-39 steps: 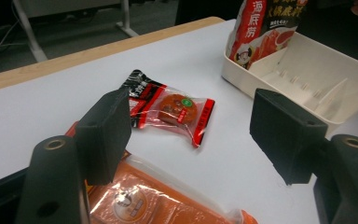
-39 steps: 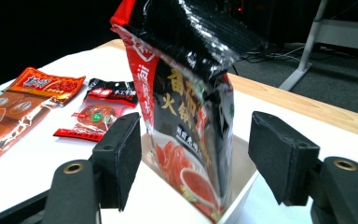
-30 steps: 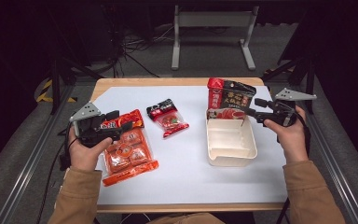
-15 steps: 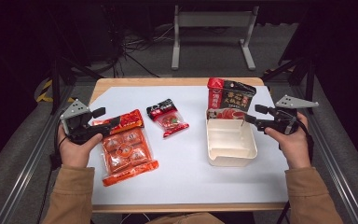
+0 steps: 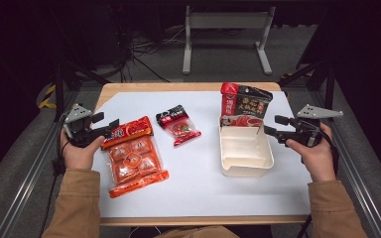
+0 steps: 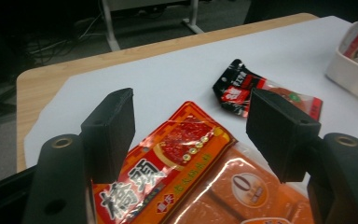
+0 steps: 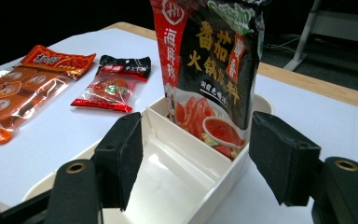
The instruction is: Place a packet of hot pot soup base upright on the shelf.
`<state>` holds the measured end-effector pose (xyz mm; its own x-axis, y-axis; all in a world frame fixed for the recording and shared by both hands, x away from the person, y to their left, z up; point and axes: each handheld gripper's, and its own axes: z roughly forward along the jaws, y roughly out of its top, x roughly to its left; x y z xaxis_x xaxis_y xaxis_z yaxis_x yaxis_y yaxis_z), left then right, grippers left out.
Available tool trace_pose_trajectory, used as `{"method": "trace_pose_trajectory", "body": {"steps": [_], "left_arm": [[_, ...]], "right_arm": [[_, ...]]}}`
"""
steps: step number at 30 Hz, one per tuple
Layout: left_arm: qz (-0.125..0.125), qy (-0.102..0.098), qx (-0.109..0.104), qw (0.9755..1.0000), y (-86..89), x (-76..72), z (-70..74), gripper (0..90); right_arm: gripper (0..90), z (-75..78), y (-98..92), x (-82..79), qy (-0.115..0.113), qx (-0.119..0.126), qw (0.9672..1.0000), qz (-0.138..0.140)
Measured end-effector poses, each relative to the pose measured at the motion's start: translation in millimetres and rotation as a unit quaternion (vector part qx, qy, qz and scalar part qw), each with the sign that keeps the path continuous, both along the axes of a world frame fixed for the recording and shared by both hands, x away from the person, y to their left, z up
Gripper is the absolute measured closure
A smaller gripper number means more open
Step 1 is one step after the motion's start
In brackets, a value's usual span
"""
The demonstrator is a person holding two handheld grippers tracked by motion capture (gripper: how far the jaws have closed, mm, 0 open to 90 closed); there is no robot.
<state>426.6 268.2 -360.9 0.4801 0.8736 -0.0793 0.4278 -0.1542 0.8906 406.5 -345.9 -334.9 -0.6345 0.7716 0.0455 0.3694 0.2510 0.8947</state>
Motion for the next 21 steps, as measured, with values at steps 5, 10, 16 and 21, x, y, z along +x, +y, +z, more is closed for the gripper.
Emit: {"method": "trace_pose_trajectory", "body": {"steps": [5, 10, 16, 21], "left_arm": [[0.018, -0.007, -0.007, 0.9998, 9.7, 5.7, -10.7, 33.5], [0.024, 0.001, -0.008, 0.9997, 13.6, 11.4, -20.3, 33.5], [0.035, 0.023, -0.004, 0.9991, 22.3, 18.7, -34.7, 33.1], [0.047, 0.038, -0.006, 0.9981, 28.0, 23.3, -45.1, 32.3]], "right_arm": [[34.5, -3.1, 1.6, 0.3, -0.001, 0.015, 0.9997, 0.019], [34.7, -5.4, 3.0, 2.1, -0.001, 0.008, 0.9997, 0.023], [34.7, -7.3, 2.2, 3.4, 0.002, 0.018, 0.9994, 0.03], [34.5, -9.2, 3.5, 3.8, 0.004, 0.014, 0.9994, 0.033]]}}
